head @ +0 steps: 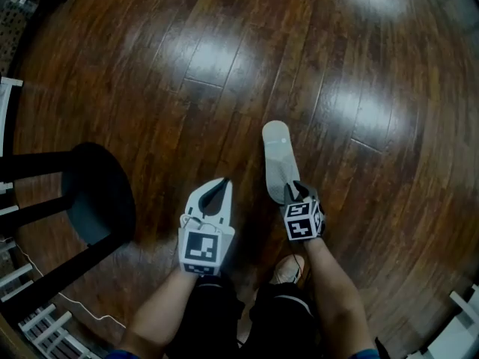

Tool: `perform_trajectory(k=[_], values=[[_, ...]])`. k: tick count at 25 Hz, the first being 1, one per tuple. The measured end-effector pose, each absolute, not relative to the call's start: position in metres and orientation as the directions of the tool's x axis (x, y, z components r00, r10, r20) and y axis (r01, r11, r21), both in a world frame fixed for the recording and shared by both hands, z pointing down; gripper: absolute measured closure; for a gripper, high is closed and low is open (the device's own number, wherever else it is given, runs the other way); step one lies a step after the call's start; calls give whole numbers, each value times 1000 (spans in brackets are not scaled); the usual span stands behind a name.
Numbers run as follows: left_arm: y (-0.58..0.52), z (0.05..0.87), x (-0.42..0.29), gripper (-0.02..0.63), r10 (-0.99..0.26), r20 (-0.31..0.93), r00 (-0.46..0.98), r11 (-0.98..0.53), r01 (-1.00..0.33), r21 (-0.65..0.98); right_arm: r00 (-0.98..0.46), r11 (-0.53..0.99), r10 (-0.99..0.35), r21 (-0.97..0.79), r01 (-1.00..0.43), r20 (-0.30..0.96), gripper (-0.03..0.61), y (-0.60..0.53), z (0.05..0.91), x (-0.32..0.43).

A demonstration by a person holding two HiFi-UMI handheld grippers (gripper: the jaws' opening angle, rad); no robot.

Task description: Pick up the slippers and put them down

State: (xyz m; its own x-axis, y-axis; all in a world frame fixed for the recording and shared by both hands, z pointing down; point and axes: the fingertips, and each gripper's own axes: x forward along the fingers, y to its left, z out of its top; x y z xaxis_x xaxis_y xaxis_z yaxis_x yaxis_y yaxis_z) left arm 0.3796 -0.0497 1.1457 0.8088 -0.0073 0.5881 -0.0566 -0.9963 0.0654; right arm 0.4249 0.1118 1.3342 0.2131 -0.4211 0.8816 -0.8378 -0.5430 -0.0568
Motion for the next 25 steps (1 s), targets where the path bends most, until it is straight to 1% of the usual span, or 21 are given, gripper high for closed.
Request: perform_trajectory(k=[5,12,15,17,20,25], values=[[-48,1075,364,611,-37,592,805,-994,-91,61,206,-550,-458,-94,-830,864,480,121,1244,404],[-22,932,360,611,28,559,829,-1000,25,14,272,-611,-527,-137,-779,805,482,127,1071,395],[-15,863,346,611,37,550,834,-999,41,5,307,-623,-549,-135,-771,778,500,128,992,386],[-12,820,335,611,35,544,839,-999,41,1,333,-636,-565,-142,-759,755,528,129,938,384],[-8,760,315,611,19,542,840,-1000,20,4,367,-658,-586,-160,-736,722,540,133,861,377],[-5,666,274,611,-24,551,834,-999,-37,13,393,-657,-615,-168,-735,684,558,143,744,343]])
